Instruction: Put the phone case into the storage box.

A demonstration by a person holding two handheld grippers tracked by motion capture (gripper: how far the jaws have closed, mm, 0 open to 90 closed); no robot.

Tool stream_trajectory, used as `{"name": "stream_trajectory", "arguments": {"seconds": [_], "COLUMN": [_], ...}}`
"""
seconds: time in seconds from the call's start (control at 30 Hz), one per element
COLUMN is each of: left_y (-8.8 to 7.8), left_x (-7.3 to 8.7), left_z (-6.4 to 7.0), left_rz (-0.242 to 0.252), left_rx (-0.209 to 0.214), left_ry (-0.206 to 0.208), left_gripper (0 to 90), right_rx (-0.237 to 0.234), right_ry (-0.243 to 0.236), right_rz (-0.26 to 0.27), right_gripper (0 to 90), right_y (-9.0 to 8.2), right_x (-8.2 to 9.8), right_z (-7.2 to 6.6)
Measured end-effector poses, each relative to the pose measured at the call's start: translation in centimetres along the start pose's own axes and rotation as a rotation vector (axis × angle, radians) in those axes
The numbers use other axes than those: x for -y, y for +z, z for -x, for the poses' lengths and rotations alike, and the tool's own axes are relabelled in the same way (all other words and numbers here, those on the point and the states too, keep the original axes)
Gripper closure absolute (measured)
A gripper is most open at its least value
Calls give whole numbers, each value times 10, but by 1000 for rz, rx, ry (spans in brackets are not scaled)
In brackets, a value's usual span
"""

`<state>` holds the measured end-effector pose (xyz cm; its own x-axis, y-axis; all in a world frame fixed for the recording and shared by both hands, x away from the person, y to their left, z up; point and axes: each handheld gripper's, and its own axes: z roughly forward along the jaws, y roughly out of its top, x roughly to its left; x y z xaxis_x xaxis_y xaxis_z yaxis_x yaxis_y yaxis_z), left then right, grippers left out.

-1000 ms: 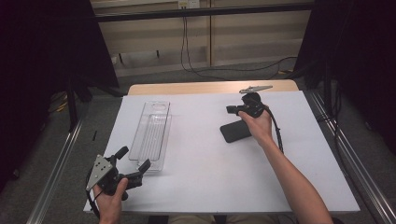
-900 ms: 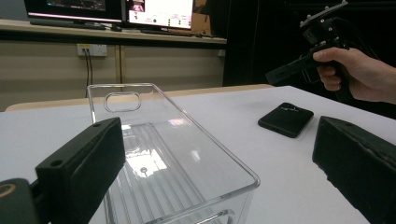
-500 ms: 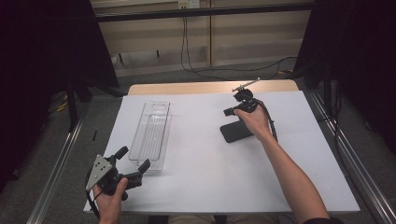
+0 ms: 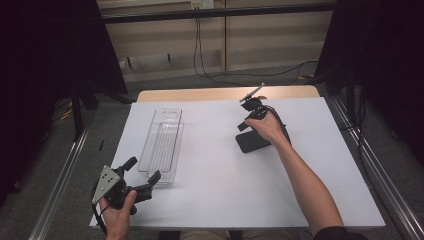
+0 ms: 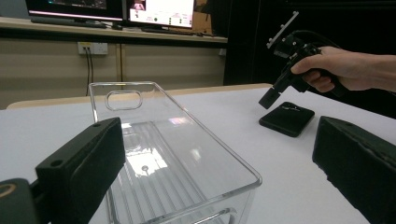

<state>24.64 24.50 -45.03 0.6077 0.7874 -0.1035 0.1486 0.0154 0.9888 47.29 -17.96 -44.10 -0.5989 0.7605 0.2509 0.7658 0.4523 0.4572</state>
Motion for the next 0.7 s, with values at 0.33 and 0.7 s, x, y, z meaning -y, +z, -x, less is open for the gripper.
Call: {"name": "stream_trajectory", "arguments": {"seconds": [0.33, 0.7], "left_y": [0, 1], "left_x": [0, 0], "left_z": [0, 0], "left_rz": [-5, -2], "left_rx": [-9, -9], "left_ry": [-5, -4], "left_gripper": [26, 26], "right_rx": [24, 28], "right_ry": [-12, -15], "right_rz": [-30, -22], "right_gripper": [900, 900], "right_y": [12, 18], "right_x": [-1, 1], "right_z": [1, 0]}}
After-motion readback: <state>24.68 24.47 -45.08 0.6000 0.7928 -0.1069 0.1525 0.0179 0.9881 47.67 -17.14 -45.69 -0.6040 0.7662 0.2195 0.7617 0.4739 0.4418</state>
